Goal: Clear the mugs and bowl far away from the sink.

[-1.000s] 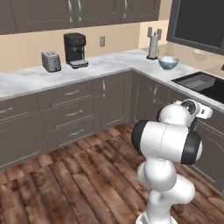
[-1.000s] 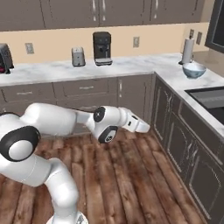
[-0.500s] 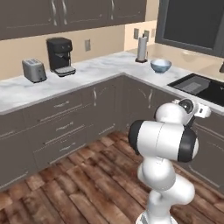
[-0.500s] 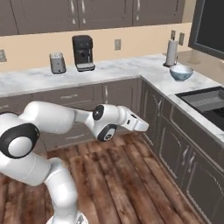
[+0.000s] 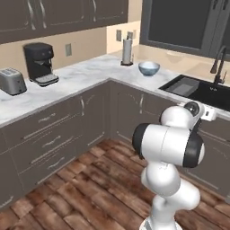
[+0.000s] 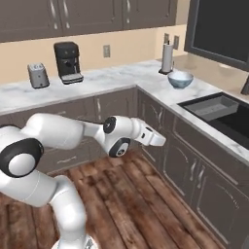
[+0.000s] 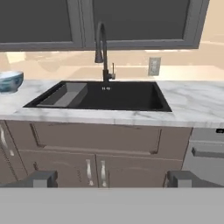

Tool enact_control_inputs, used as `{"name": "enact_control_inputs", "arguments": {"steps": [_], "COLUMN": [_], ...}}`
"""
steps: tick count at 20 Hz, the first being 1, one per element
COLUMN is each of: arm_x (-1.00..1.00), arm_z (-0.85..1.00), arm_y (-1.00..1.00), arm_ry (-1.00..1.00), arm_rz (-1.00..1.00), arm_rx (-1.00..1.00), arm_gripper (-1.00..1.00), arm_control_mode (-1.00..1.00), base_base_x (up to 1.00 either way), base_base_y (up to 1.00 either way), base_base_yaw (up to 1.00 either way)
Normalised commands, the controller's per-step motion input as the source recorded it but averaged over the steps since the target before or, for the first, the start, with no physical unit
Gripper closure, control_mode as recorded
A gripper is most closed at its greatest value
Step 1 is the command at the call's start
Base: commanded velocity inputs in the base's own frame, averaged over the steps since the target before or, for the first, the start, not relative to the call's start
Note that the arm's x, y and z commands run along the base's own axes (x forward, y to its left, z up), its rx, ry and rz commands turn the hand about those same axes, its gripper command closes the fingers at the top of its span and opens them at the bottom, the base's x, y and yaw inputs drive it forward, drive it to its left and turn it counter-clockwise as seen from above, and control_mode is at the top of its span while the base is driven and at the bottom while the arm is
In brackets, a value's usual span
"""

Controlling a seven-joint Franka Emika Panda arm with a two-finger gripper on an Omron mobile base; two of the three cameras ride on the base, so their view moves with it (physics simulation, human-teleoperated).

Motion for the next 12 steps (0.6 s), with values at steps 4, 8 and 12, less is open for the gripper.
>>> {"name": "enact_control_inputs", "arguments": {"steps": [4, 8, 12], "arm_x": [0.0, 0.0, 0.0], "arm_z": [0.0, 0.0, 0.0], "arm_y": [0.0, 0.0, 0.0], "arm_ry": [0.0, 0.0, 0.0], "arm_rz": [0.0, 0.0, 0.0], "arm_rx": [0.0, 0.0, 0.0], "arm_gripper": [-1.0, -1.0, -1.0], "arm_control_mode": [1.0, 1.0, 1.0], "base_base_x": [0.42, 0.42, 0.46], "base_base_y": [0.51, 0.82, 0.94], "base_base_yaw": [-0.32, -0.33, -0.35]}}
